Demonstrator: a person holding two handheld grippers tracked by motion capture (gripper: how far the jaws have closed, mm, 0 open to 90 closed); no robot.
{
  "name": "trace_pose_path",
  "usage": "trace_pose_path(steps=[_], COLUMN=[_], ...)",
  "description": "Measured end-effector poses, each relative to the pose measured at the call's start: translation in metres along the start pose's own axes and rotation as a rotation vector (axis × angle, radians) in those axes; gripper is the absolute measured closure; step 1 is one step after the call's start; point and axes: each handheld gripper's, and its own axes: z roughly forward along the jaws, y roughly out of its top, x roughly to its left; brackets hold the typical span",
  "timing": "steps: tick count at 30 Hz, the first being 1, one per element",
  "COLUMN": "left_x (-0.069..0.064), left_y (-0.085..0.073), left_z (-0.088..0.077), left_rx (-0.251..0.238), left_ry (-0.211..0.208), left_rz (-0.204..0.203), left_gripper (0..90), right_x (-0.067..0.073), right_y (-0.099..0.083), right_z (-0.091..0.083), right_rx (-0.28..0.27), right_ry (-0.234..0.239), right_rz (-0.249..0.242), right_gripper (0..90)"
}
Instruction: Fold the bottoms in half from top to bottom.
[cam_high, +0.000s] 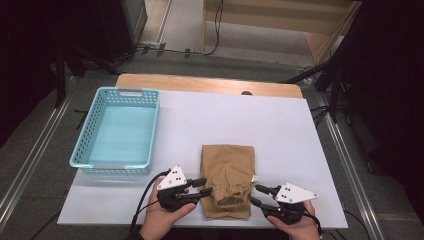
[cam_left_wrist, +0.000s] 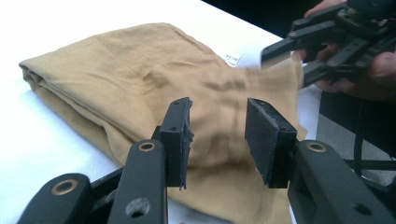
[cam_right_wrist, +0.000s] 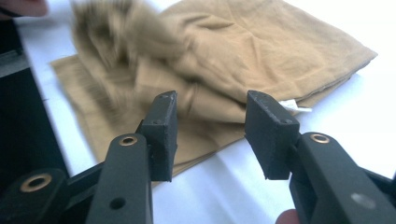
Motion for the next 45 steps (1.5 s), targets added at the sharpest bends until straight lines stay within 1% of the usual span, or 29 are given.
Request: trace_pose_path(steps=[2,3,5,6,9,11,13,15,17,18,20,21,23,27,29,30,31,33,34,36,38,42,45], left_x=[0.000,0.000,-0.002,-0.003,-0.007,-0.009,-0.010,-0.011,-0.013,-0.014,-0.017,-0.018,-0.020,-0.022,-0.022,-0.022,-0.022,-0.022,-0.022,-0.022,-0.021,-0.021,-0.020], left_y=[0.000,0.001,0.001,0.002,0.004,0.005,0.004,0.001,-0.001,-0.003,-0.004,-0.006,-0.007,-0.008,-0.008,-0.008,-0.008,-0.009,-0.009,-0.009,-0.009,-0.009,-0.009], left_z=[0.003,0.005,0.011,0.014,0.024,0.029,0.034,0.038,0.040,0.041,0.042,0.043,0.045,0.046,0.046,0.046,0.046,0.046,0.046,0.046,0.046,0.046,0.046], left_rx=[0.000,0.004,0.006,0.010,0.026,0.033,0.054,0.082,0.108,0.118,0.148,0.157,0.181,0.186,0.187,0.189,0.190,0.188,0.186,0.189,0.188,0.186,0.185], left_ry=[-0.001,-0.002,-0.005,-0.007,-0.017,-0.030,-0.034,-0.040,-0.034,-0.032,-0.018,-0.012,-0.002,0.002,0.001,0.001,0.001,0.002,0.003,0.001,0.001,-0.005,-0.006], left_rz=[-0.009,-0.007,-0.011,-0.007,0.006,0.004,0.004,0.009,0.012,0.009,0.020,0.025,0.039,0.052,0.050,0.048,0.049,0.050,0.049,0.049,0.048,0.038,0.029], left_gripper=[61.1,61.2,62.6,63.0,66.8,70.0,74.4,80.1,84.8,86.6,88.2,88.5,89.1,89.3,89.2,89.3,89.3,89.2,89.2,89.3,89.3,89.2,89.3], right_x=[0.001,0.001,0.000,-0.001,0.000,0.001,0.002,0.004,0.006,0.007,0.011,0.013,0.015,0.015,0.014,0.014,0.015,0.015,0.014,0.012,0.008,0.001,-0.003], right_y=[0.000,0.001,0.004,0.007,0.015,0.019,0.021,0.021,0.020,0.019,0.018,0.018,0.016,0.014,0.014,0.015,0.016,0.018,0.020,0.024,0.028,0.038,0.044], right_z=[-0.006,-0.007,-0.008,-0.006,0.005,0.014,0.024,0.032,0.039,0.041,0.043,0.044,0.045,0.045,0.044,0.043,0.041,0.037,0.035,0.031,0.027,0.020,0.017], right_rx=[-0.024,-0.037,-0.059,-0.065,-0.057,-0.045,-0.026,-0.007,0.021,0.034,0.060,0.074,0.089,0.101,0.098,0.094,0.084,0.073,0.061,0.042,0.027,-0.008,-0.022], right_ry=[-0.008,-0.011,-0.015,-0.018,-0.008,0.002,0.009,0.026,0.046,0.056,0.058,0.057,0.067,0.078,0.078,0.069,0.046,0.038,0.038,0.027,0.022,-0.010,-0.019], right_rz=[0.013,0.024,0.058,0.070,0.107,0.116,0.122,0.134,0.146,0.142,0.141,0.131,0.135,0.153,0.149,0.141,0.133,0.119,0.115,0.118,0.117,0.122,0.130], right_gripper=[51.9,53.6,61.4,65.5,74.5,79.1,82.9,86.4,87.4,87.5,87.5,87.5,87.5,87.5,87.3,83.5,77.6,70.2,63.9,55.1,48.8,35.1,29.1])
